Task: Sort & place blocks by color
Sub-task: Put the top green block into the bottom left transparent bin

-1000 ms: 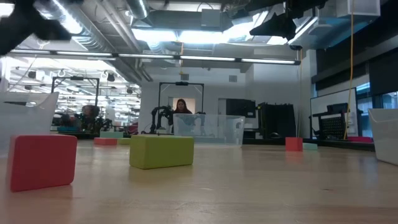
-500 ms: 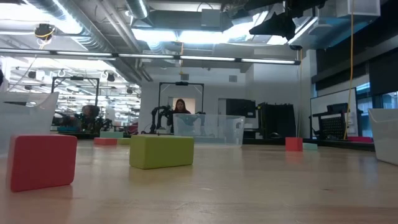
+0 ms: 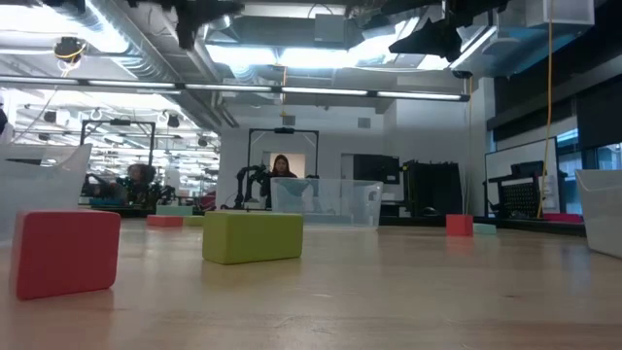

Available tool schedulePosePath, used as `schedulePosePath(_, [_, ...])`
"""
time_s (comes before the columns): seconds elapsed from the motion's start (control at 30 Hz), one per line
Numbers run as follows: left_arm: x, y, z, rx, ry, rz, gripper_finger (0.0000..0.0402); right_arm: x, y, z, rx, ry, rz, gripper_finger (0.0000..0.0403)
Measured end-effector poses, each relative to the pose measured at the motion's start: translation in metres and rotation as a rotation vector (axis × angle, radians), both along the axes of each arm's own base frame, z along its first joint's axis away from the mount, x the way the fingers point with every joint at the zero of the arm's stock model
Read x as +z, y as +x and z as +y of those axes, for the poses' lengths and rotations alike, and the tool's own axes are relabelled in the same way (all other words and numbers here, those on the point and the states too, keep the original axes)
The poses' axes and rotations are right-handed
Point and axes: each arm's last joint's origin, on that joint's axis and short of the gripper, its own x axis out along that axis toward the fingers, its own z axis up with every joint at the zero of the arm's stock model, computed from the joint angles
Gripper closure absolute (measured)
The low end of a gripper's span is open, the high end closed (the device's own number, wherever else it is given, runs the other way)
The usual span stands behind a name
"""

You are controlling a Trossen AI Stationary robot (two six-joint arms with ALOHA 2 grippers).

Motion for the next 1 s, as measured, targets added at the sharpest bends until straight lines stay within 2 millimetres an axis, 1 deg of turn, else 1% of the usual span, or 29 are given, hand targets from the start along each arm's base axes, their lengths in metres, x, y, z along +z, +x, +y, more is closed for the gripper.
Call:
schedulePosePath(0.1, [-0.002, 0.002, 0.002, -0.018, -0.001, 0.000, 0.0211, 0.000, 0.000, 0.001, 0.038, 0.016, -0.005, 0.0044])
schedulePosePath(0.4, [-0.005, 0.002, 0.002, -0.061, 0.137, 0.049, 0.0211, 0.008, 0.003, 0.007, 0.217, 0.130, -0.096, 0.0044])
schedulePosePath(0.53, [-0.007, 0.005, 0.002, -0.074, 0.173, 0.065, 0.0211, 0.012, 0.004, 0.008, 0.229, 0.143, -0.135, 0.0044])
schedulePosePath(0.6, [-0.010, 0.007, 0.003, -0.042, 0.164, 0.095, 0.0211, 0.012, 0.004, 0.007, 0.215, 0.126, -0.136, 0.0044])
schedulePosePath(0.63, [-0.009, 0.009, 0.006, 0.004, 0.144, 0.136, 0.0211, 0.012, 0.004, 0.007, 0.203, 0.120, -0.134, 0.0044])
schedulePosePath(0.7, [-0.004, 0.012, 0.015, 0.149, 0.090, 0.276, 0.0211, 0.012, 0.004, 0.006, 0.179, 0.111, -0.135, 0.0044])
schedulePosePath(0.8, [0.003, 0.016, 0.037, 0.366, 0.005, 0.548, 0.0211, 0.011, 0.004, 0.005, 0.160, 0.105, -0.133, 0.0044])
schedulePosePath(0.87, [0.009, 0.020, 0.055, 0.467, -0.057, 0.676, 0.0211, 0.011, 0.004, 0.005, 0.160, 0.104, -0.132, 0.0044])
schedulePosePath(0.93, [0.004, 0.024, 0.073, 0.547, -0.132, 0.808, 0.0212, 0.011, 0.004, 0.005, 0.159, 0.103, -0.127, 0.0044])
schedulePosePath(1.0, [-0.012, 0.030, 0.088, 0.624, -0.229, 0.914, 0.0212, 0.011, 0.004, 0.005, 0.159, 0.103, -0.124, 0.0044])
